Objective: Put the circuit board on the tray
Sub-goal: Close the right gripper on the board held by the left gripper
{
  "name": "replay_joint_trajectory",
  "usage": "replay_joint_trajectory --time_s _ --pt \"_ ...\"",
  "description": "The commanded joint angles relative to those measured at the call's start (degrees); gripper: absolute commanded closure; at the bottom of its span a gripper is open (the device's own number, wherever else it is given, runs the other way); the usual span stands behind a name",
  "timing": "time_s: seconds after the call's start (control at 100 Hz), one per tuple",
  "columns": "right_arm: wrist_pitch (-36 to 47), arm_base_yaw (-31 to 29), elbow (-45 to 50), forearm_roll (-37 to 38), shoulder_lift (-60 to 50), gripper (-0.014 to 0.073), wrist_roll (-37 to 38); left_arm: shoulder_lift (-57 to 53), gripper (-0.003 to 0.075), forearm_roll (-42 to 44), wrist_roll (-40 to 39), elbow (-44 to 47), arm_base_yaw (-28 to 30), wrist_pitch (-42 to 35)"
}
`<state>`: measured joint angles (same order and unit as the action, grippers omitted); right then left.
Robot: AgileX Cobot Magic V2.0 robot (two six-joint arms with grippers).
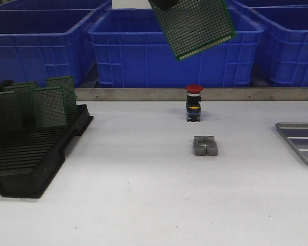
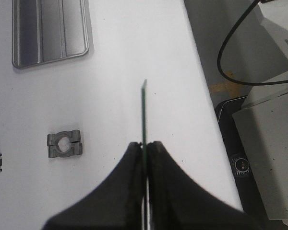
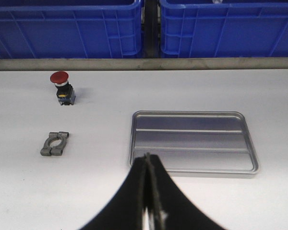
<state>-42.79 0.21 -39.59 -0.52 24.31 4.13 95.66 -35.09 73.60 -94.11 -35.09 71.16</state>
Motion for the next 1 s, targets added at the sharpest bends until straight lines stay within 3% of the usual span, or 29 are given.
replay_joint_trajectory --time_s 0.0,0.12,0.24,0.31,0.47,0.58,0.68,0.84,0.99 --pt "2.7 -0.1 -2.1 -0.1 1.2 0.0643 0.3 -2.7 0.0738 -3.3 -0.7 -1.3 -0.4 1.9" --pt "1.0 -0.1 -2.1 -0.3 1.2 0.05 0.3 -2.7 0.0738 -3.3 -0.7 -1.3 -0.4 1.9" --pt "0.0 -0.1 -2.1 -0.9 1.2 0.0258 0.3 -2.7 0.0738 -3.3 -0.7 -1.3 -0.4 1.9" --pt "0.0 -0.1 -2.1 -1.4 1.2 0.016 0.3 -2.7 0.0738 -3.3 -0.7 -1.3 -0.4 1.9" --pt "2.7 -0.1 -2.1 -6.9 2.3 0.0116 -3.0 -2.7 0.0738 -3.4 -0.7 -1.3 -0.4 1.9" --pt "3.6 -0.1 -2.1 -16.7 5.8 0.0116 -14.7 -2.7 0.0738 -3.4 -0.7 -1.3 -0.4 1.9" --pt "3.4 -0.1 -2.1 -30.1 10.2 0.0116 -27.3 -2.7 0.0738 -3.4 -0.7 -1.3 -0.4 1.9" --pt "-0.2 -0.1 -2.1 -51.0 18.3 0.0116 -52.8 -2.7 0.0738 -3.8 -0.7 -1.3 -0.4 1.9" --pt "-6.9 -0.1 -2.1 -66.2 25.1 0.0116 -77.7 -2.7 0.0738 -3.8 -0.7 -1.3 -0.4 1.9"
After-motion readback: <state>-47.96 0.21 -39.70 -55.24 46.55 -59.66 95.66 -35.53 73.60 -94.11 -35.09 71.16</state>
